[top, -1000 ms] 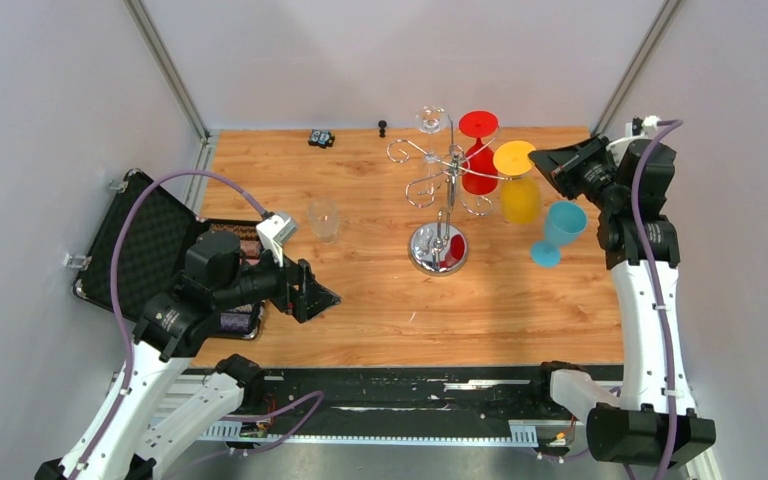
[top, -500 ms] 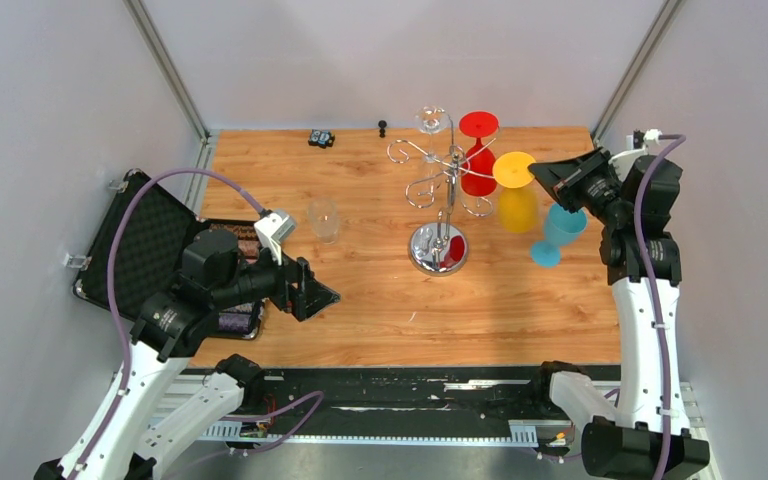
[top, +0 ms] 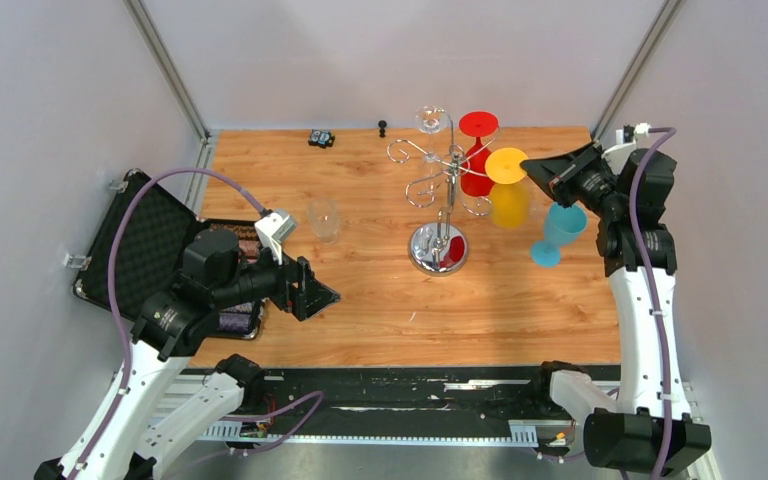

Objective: Take the wine glass off the wine glass rack
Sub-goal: Pick up the wine glass from the wine rack.

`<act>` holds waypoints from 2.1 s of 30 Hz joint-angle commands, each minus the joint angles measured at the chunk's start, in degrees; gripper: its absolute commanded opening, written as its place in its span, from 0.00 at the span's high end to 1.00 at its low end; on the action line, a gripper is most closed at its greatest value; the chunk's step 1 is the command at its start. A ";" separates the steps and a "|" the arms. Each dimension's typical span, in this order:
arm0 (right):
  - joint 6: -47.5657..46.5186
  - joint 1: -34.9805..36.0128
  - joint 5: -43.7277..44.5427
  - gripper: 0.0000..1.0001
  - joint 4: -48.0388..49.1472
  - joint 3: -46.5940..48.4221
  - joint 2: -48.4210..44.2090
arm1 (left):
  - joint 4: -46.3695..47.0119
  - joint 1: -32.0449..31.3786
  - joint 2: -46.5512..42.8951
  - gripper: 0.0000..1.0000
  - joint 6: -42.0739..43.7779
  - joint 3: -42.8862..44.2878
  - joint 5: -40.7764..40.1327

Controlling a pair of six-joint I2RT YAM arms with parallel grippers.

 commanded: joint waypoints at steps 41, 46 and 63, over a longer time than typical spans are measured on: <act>2.16 2.32 13.09 1.00 2.55 5.36 2.86 | -2.17 -0.21 -0.46 0.00 -0.52 5.21 -0.35; -0.19 2.32 16.85 1.00 0.04 5.04 -0.41 | -2.42 -0.21 -0.21 0.00 -0.15 5.72 -0.21; -13.17 2.32 16.99 1.00 -0.45 9.77 -8.56 | -4.50 -0.21 -0.73 0.00 -0.66 9.55 -0.46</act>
